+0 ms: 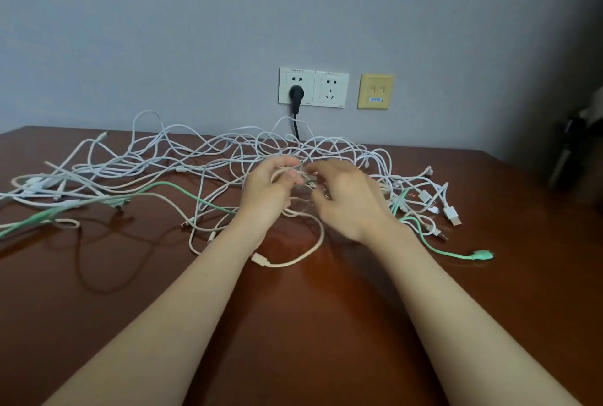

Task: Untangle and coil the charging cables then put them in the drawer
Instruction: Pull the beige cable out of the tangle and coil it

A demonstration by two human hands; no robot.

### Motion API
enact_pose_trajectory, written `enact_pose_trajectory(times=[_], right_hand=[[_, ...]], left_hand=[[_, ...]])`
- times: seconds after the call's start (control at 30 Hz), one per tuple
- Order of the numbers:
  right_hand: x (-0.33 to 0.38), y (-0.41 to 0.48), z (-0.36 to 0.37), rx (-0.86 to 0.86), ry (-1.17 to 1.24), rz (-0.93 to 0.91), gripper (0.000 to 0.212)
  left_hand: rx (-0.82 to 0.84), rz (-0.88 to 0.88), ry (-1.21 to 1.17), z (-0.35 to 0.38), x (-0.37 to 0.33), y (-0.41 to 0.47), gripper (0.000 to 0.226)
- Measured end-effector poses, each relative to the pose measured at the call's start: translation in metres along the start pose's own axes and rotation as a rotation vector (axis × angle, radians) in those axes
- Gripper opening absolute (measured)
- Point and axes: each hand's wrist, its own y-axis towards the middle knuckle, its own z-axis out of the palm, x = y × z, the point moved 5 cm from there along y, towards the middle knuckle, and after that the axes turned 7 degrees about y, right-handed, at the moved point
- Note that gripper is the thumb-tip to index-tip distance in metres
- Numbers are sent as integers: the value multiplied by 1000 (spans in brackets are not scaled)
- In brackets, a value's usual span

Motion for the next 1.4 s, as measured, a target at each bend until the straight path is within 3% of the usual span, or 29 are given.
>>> enact_pose_trajectory(times=[0.13, 0.27, 0.43, 0.5, 0.63, 0.7, 0.77, 0.83, 0.93, 1.13, 1.27, 1.4], right_hand=[[-3, 3, 5, -52, 176, 4, 21], [-17, 5, 9, -132, 604, 208, 42], [-45, 5, 6, -308, 1127, 576, 40], [-48, 2, 3, -356, 1271, 655, 37], [-55, -2, -3, -532, 1318, 726, 35], [-60, -5, -7, -598, 1326, 754, 30], [-62, -6, -13, -608, 1247, 754, 22], [-61, -6, -20, -542, 973, 703, 27], [-43, -2, -25, -438, 555, 452, 31], [-16, 5, 3, -18, 211, 185, 23], [-6, 1, 15, 179, 194, 104, 19], [0, 0, 14, 211, 216, 79, 18]], left_hand=[[20, 21, -180, -1, -8, 0, 27], [50, -71, -252, -1, -7, -1, 19], [332, -135, 109, 15, 3, -10, 21], [369, -63, 302, 18, 1, -11, 20], [312, 177, 696, 15, -8, -16, 17], [274, 277, 830, 13, -13, -19, 20], [238, 345, 763, 15, -19, -20, 25], [203, 358, 569, 16, -26, -19, 29], [159, 270, 200, 15, -33, -14, 31], [57, -6, -383, 3, -30, -7, 35], [102, -92, -652, -3, -29, -6, 35], [61, -124, -595, -9, -27, -6, 35]])
